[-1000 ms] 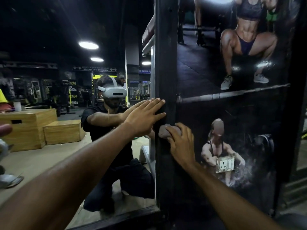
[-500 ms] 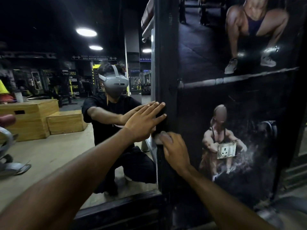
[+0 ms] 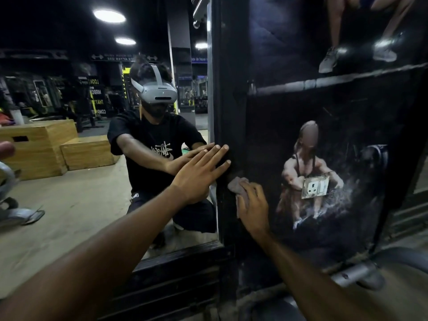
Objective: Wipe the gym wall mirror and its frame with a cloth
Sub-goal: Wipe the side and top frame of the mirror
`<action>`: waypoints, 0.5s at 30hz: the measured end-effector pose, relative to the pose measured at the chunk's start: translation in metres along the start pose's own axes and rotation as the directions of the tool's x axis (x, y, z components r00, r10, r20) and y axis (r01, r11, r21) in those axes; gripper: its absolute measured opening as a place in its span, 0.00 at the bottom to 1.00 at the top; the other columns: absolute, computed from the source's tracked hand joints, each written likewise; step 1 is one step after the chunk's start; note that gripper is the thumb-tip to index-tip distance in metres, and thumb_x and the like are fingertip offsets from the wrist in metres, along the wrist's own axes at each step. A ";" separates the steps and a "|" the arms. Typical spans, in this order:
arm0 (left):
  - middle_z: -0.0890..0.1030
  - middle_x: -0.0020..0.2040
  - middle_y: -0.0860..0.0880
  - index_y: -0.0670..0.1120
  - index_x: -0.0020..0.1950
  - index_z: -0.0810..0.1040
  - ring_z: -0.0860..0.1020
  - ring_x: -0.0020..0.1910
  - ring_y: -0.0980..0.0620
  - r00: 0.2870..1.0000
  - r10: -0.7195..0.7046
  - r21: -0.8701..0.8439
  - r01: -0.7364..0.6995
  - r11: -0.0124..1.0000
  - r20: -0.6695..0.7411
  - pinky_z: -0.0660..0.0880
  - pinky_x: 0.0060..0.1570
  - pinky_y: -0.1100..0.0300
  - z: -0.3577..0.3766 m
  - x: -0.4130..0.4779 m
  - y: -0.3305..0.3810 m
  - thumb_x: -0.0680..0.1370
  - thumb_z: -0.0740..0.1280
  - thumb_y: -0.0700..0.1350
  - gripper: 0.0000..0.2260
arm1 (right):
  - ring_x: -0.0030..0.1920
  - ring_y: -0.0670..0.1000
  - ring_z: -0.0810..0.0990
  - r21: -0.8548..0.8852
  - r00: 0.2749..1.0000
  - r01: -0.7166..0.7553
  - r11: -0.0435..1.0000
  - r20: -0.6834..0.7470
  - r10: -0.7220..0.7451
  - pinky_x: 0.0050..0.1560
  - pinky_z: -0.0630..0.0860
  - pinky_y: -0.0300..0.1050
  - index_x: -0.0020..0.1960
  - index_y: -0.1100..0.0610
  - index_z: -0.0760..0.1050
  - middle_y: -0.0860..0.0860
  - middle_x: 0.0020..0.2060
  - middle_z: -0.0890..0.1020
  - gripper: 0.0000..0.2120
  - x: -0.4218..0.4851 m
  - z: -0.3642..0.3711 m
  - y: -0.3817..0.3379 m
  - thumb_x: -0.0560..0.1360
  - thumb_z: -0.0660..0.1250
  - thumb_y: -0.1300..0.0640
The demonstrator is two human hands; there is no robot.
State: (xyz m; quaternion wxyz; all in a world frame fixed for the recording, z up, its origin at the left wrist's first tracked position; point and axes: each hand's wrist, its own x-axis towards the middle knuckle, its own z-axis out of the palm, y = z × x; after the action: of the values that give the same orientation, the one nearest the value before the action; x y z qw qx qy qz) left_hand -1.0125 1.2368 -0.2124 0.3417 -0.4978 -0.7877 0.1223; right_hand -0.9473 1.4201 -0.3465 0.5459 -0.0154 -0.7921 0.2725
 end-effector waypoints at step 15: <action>0.31 0.79 0.44 0.51 0.84 0.51 0.40 0.82 0.41 0.997 0.024 0.080 -0.030 0.996 0.071 0.40 0.79 0.46 0.034 -0.023 0.024 0.78 0.64 0.50 0.36 | 0.49 0.55 0.74 -0.198 0.732 0.587 0.785 0.544 -0.410 0.42 0.74 0.49 0.65 0.51 0.75 0.53 0.55 0.78 0.23 -0.074 0.021 0.040 0.70 0.70 0.58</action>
State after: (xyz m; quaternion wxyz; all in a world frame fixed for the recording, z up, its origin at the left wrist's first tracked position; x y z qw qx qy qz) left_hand -1.0125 1.2333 -0.2599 0.3319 -0.4897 -0.7868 0.1761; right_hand -0.9467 1.4219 -0.4329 0.3769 0.1698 -0.9097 -0.0401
